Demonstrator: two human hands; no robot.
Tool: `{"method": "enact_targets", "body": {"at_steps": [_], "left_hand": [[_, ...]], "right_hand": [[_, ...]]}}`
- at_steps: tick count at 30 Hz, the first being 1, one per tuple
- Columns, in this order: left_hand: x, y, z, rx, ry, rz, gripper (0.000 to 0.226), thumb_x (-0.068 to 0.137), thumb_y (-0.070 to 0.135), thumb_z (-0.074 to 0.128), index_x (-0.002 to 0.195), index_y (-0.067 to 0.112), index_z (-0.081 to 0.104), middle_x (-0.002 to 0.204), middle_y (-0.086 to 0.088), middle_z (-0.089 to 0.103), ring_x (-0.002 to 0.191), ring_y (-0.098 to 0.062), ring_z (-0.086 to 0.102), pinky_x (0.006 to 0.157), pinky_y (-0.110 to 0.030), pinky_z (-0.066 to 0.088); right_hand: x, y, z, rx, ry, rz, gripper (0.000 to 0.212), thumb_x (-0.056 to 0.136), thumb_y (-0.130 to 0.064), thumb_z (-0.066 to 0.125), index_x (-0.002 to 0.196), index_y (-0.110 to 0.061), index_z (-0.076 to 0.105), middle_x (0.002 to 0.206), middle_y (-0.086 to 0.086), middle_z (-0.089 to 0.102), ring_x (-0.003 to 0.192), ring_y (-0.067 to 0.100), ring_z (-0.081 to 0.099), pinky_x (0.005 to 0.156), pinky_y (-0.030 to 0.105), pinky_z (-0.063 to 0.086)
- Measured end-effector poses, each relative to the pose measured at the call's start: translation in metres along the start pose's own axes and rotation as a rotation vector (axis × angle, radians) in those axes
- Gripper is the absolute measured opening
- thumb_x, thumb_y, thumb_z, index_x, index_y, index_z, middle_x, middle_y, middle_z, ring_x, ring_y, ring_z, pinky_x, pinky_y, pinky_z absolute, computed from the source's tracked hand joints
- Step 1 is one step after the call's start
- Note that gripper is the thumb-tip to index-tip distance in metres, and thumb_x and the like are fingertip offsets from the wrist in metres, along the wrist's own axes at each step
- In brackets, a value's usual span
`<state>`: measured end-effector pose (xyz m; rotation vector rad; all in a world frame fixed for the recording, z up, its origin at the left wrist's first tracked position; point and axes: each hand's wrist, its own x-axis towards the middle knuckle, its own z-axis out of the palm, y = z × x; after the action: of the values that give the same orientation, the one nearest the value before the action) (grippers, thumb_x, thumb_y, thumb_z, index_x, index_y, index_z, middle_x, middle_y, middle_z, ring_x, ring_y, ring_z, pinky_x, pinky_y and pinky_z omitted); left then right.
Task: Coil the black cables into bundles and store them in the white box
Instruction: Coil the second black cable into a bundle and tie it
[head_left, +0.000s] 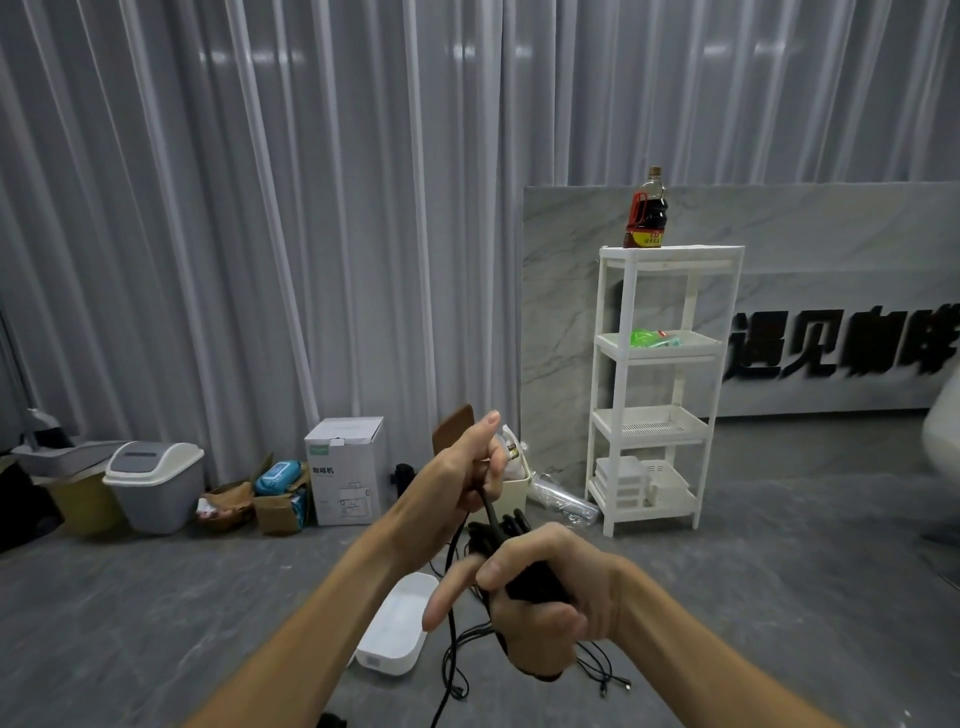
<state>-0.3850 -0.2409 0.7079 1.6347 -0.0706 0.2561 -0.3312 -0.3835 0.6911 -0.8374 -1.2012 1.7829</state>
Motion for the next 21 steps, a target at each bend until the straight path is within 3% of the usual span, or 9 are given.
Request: {"method": "enact_targets", "body": {"at_steps": [3,5,8,10,14,17,21], "left_hand": [[0.002,-0.004,0.002,-0.037,-0.04,-0.038,0.052,0.075,0.078,0.059,0.062,0.028,0.057,0.054,0.006,0.043,0.048,-0.007,0.036,0.047,-0.013,0.035],[0.004,-0.001,0.001,-0.001,-0.036,-0.032,0.05,0.078,0.077,0.056,0.063,0.029,0.056,0.055,0.007,0.041,0.05,-0.007,0.035,0.051,-0.016,0.033],[0.004,0.005,-0.005,0.087,-0.057,-0.005,0.047,0.083,0.073,0.054,0.066,0.03,0.05,0.059,0.007,0.037,0.058,-0.009,0.033,0.062,-0.025,0.029],[0.004,0.004,-0.006,0.164,-0.076,-0.016,0.044,0.085,0.067,0.057,0.063,0.031,0.048,0.061,0.009,0.037,0.058,-0.008,0.032,0.062,-0.025,0.028],[0.009,-0.005,-0.004,0.233,-0.142,-0.07,0.035,0.083,0.057,0.07,0.067,0.031,0.052,0.064,0.011,0.046,0.057,-0.005,0.038,0.059,-0.019,0.037],[0.01,-0.012,-0.007,0.161,-0.226,-0.102,0.03,0.079,0.052,0.078,0.067,0.034,0.057,0.067,0.01,0.051,0.059,-0.004,0.045,0.059,-0.015,0.043],[0.011,-0.023,-0.008,0.011,-0.259,-0.238,0.023,0.081,0.028,0.079,0.081,0.019,0.058,0.075,0.0,0.052,0.069,-0.01,0.049,0.069,-0.021,0.044]], "right_hand": [[0.0,-0.004,0.003,0.057,-0.026,0.018,0.044,0.09,-0.033,0.051,0.124,-0.007,0.06,0.042,-0.008,0.045,0.035,0.004,0.041,0.04,0.014,0.037],[0.002,-0.003,0.005,0.049,0.038,0.021,0.044,0.089,-0.033,0.048,0.123,-0.006,0.057,0.043,-0.008,0.045,0.036,0.004,0.04,0.04,0.015,0.034],[0.006,0.002,0.008,-0.019,0.15,0.021,0.045,0.087,-0.032,0.037,0.111,-0.017,0.073,0.042,-0.007,0.043,0.036,0.011,0.029,0.041,0.022,0.024],[0.006,0.001,0.012,-0.055,0.189,0.0,0.045,0.085,-0.033,0.036,0.1,-0.023,0.078,0.041,-0.006,0.041,0.038,0.015,0.024,0.043,0.025,0.022],[0.007,-0.001,0.016,-0.039,0.212,-0.009,0.038,0.085,-0.029,0.044,0.108,-0.015,0.071,0.039,-0.005,0.039,0.033,0.008,0.032,0.04,0.017,0.029],[0.005,0.001,0.017,-0.051,0.212,-0.043,0.04,0.086,-0.025,0.041,0.112,-0.013,0.068,0.04,-0.004,0.038,0.034,0.01,0.03,0.041,0.022,0.024],[0.01,0.005,0.018,-0.013,0.136,-0.082,0.046,0.085,-0.026,0.038,0.122,-0.011,0.061,0.043,-0.003,0.04,0.036,0.013,0.029,0.041,0.02,0.026]]}}
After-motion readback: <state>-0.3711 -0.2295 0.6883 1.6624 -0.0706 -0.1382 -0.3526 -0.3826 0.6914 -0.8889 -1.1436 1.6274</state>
